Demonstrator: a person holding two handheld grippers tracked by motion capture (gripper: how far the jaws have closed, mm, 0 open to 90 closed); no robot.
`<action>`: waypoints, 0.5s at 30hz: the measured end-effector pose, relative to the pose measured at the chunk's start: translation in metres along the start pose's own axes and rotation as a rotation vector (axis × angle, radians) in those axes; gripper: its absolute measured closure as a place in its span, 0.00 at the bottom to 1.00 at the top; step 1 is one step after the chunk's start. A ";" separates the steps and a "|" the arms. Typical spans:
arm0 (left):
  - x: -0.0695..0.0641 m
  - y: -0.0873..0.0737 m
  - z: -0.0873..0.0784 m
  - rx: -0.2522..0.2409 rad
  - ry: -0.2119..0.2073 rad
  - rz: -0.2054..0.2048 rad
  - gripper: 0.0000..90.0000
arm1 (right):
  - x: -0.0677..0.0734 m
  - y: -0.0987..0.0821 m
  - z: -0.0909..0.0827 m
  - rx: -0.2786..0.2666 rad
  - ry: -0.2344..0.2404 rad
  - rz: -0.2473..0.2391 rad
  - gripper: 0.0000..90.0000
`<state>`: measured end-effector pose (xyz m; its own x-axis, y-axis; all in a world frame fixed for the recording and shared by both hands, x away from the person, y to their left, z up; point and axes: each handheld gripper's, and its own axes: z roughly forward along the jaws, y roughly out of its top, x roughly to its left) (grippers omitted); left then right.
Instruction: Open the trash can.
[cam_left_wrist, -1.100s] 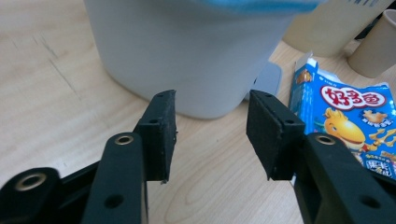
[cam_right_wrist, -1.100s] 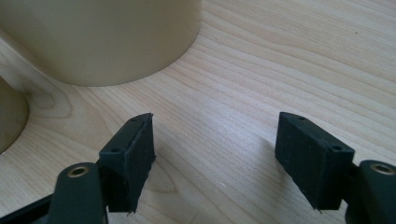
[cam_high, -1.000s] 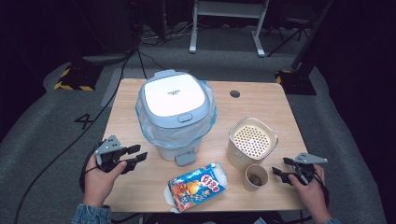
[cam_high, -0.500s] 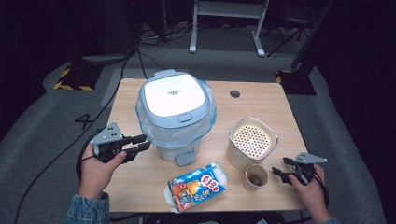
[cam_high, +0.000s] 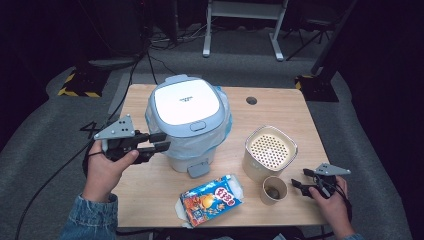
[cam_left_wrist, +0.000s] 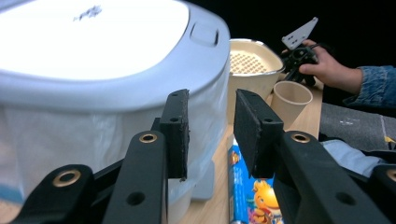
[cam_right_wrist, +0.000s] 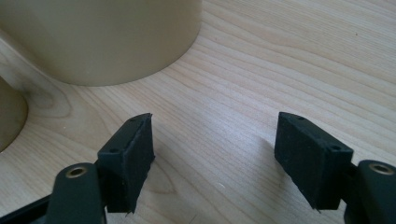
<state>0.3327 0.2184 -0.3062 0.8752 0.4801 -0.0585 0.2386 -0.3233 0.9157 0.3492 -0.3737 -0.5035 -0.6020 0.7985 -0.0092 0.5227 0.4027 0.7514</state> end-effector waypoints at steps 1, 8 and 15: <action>0.000 0.003 0.001 -0.009 -0.010 0.006 0.74 | 0.000 0.000 0.000 0.000 0.000 0.000 0.32; 0.002 0.022 0.010 -0.060 -0.033 0.010 0.80 | 0.000 0.000 0.000 0.000 0.000 0.000 0.32; 0.004 0.033 0.028 -0.031 -0.047 0.009 0.96 | 0.000 0.000 0.000 0.000 0.000 0.000 0.32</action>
<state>0.3554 0.1868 -0.2866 0.8963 0.4382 -0.0686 0.2184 -0.3013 0.9282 0.3492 -0.3737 -0.5035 -0.6020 0.7985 -0.0092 0.5227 0.4027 0.7514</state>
